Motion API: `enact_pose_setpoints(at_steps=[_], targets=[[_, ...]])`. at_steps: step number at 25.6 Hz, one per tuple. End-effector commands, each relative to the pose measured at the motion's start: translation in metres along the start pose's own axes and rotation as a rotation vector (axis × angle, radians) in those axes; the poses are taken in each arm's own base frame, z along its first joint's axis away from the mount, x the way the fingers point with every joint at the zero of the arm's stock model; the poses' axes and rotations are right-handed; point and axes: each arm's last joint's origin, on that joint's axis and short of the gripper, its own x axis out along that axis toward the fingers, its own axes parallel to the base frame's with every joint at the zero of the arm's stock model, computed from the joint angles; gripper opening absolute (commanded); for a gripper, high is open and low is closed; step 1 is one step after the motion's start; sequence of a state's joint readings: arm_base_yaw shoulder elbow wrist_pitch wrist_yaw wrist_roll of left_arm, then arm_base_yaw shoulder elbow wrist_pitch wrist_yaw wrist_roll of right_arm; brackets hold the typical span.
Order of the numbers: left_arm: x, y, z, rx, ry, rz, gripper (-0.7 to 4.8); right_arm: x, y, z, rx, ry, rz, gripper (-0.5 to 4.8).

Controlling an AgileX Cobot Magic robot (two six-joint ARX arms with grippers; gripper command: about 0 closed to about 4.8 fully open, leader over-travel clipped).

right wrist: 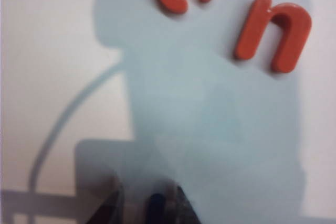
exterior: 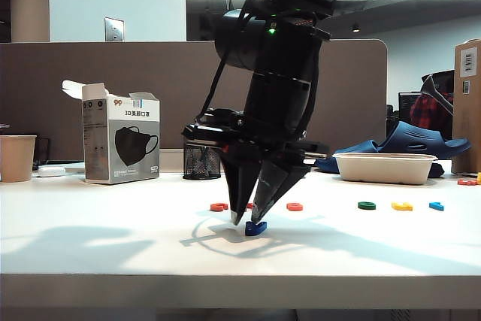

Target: Select the appropriate letters from the row of letter magnets placed on the table to arrange into the word "yes".

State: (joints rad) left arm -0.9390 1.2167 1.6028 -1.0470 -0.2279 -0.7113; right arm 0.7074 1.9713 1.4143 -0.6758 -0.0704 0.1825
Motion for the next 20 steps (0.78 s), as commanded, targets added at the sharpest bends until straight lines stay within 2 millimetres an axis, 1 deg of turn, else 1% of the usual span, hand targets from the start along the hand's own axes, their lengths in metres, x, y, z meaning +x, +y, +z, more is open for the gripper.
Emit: enact_pose_setpoints(at_steps=[1,6,9,11,12,15,19,20], targets=[[-0.002,-0.001,0.001,0.001,-0.013,-0.007,-0.05,-0.005,0.001,0.003,-0.003,-0.028,0.001,1.1],[-0.002,-0.001,0.001,0.001,-0.013,-0.007,-0.05,-0.01,0.002,0.005,-0.004,-0.055,0.005,1.1],[-0.002,-0.001,0.001,0.001,-0.013,-0.007,-0.05,-0.019,0.0,0.006,-0.001,-0.082,0.007,1.09],[-0.002,-0.001,0.001,0.0,-0.013,-0.007,-0.05,-0.027,-0.001,0.007,0.002,-0.106,-0.005,1.09],[-0.002,-0.001,0.001,0.001,-0.013,-0.007,-0.05,-0.036,-0.004,0.008,0.01,-0.13,-0.014,1.09],[-0.002,-0.001,0.001,0.0,-0.013,-0.007,-0.05,-0.049,-0.009,0.009,0.023,-0.167,-0.032,1.09],[-0.002,-0.001,0.001,0.0,-0.013,-0.007,-0.05,-0.065,-0.019,0.01,0.05,-0.199,-0.048,1.1],[-0.002,-0.001,0.001,0.0,-0.013,-0.007,-0.05,-0.071,-0.025,0.009,0.092,-0.207,-0.063,1.18]])
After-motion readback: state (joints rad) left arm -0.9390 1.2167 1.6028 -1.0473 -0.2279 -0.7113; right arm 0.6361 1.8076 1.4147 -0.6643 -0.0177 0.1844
